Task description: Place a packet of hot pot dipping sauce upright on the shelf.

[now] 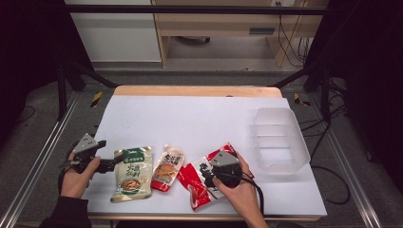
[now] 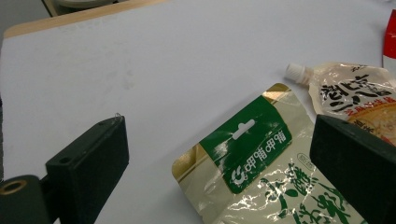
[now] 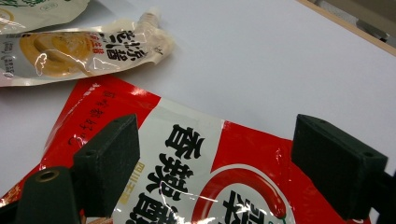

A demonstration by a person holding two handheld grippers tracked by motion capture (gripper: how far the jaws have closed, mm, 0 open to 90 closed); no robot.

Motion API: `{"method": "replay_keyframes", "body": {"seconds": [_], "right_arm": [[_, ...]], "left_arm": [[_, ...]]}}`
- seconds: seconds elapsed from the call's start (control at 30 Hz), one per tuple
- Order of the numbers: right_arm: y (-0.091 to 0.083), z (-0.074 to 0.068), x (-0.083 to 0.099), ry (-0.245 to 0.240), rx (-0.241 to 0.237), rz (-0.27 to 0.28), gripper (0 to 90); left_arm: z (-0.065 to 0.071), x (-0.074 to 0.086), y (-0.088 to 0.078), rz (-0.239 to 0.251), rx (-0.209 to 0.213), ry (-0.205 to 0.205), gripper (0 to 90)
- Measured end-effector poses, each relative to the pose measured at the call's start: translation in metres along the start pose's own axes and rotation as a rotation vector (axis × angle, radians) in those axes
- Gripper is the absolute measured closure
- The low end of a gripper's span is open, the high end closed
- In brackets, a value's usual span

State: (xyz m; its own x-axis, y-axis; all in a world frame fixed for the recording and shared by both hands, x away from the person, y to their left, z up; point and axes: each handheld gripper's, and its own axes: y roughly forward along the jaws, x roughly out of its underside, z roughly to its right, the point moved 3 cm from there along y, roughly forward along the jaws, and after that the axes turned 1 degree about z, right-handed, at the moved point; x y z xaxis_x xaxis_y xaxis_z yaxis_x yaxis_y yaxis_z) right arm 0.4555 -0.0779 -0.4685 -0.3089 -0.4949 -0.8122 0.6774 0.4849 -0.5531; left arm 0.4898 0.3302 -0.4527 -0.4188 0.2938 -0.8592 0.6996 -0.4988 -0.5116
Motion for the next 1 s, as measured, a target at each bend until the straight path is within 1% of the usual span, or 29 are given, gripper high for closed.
{"method": "replay_keyframes", "body": {"seconds": [0.03, 0.07, 0.13, 0.17, 0.27, 0.33, 0.4, 0.43, 0.47, 0.5, 0.57, 0.63, 0.7, 0.77, 0.8, 0.83, 0.9, 1.0], "right_arm": [[0.0, 0.0, 0.0, 0.0, 0.0, 0.0, 16.0], [-0.001, 0.0, 0.0, 0.009, -0.001, 0.002, 16.0], [-0.006, 0.0, 0.002, 0.004, 0.012, 0.02, 15.1], [-0.006, 0.0, 0.002, 0.004, 0.012, 0.02, 15.1], [-0.007, -0.001, 0.005, 0.032, 0.01, 0.018, 14.0], [-0.007, 0.0, 0.005, 0.031, 0.012, 0.018, 14.0], [-0.007, 0.001, 0.005, 0.05, 0.014, 0.015, 13.4], [-0.006, 0.002, 0.006, 0.06, 0.01, 0.01, 12.8], [-0.005, 0.002, 0.006, 0.06, 0.004, 0.001, 12.2], [-0.005, 0.002, 0.006, 0.06, 0.004, 0.001, 12.2], [-0.005, 0.002, 0.007, 0.062, -0.003, -0.005, 11.2], [-0.005, 0.002, 0.008, 0.063, -0.012, -0.007, 10.7], [-0.004, 0.001, 0.009, 0.061, -0.013, -0.012, 10.6], [-0.003, 0.0, 0.008, 0.059, -0.016, -0.018, 10.6], [-0.002, 0.0, 0.008, 0.047, -0.019, -0.02, 10.6], [-0.002, 0.0, 0.008, 0.047, -0.019, -0.02, 10.6], [-0.001, -0.001, 0.009, 0.046, -0.017, -0.029, 10.6], [0.0, -0.001, 0.01, 0.04, -0.02, -0.039, 10.6]], "left_arm": [[0.0, 0.001, 0.0, -0.003, 0.008, 0.005, 4.7], [0.0, 0.002, -0.001, -0.016, 0.024, 0.017, 5.0], [-0.002, 0.006, 0.001, -0.037, 0.061, 0.023, 4.8], [-0.002, 0.006, 0.001, -0.037, 0.061, 0.023, 5.0], [-0.005, 0.009, 0.002, -0.051, 0.049, 0.035, 5.0], [-0.008, 0.01, 0.002, -0.05, 0.045, 0.033, 5.1], [-0.009, 0.012, 0.003, -0.06, 0.051, 0.041, 5.4], [-0.009, 0.013, 0.004, -0.076, 0.057, 0.047, 5.7], [-0.008, 0.016, 0.008, -0.102, 0.064, 0.059, 6.6], [-0.008, 0.016, 0.008, -0.102, 0.064, 0.059, 6.7], [-0.006, 0.016, 0.011, -0.123, 0.073, 0.074, 6.9], [-0.002, 0.017, 0.016, -0.137, 0.085, 0.093, 9.6], [-0.001, 0.017, 0.019, -0.152, 0.083, 0.106, 11.3], [-0.003, 0.017, 0.022, -0.159, 0.075, 0.106, 11.6], [-0.005, 0.017, 0.024, -0.158, 0.071, 0.1, 11.7], [-0.006, 0.018, 0.025, -0.161, 0.07, 0.094, 11.7], [-0.008, 0.019, 0.03, -0.176, 0.075, 0.091, 12.0], [-0.006, 0.02, 0.035, -0.202, 0.089, 0.106, 12.8]]}}
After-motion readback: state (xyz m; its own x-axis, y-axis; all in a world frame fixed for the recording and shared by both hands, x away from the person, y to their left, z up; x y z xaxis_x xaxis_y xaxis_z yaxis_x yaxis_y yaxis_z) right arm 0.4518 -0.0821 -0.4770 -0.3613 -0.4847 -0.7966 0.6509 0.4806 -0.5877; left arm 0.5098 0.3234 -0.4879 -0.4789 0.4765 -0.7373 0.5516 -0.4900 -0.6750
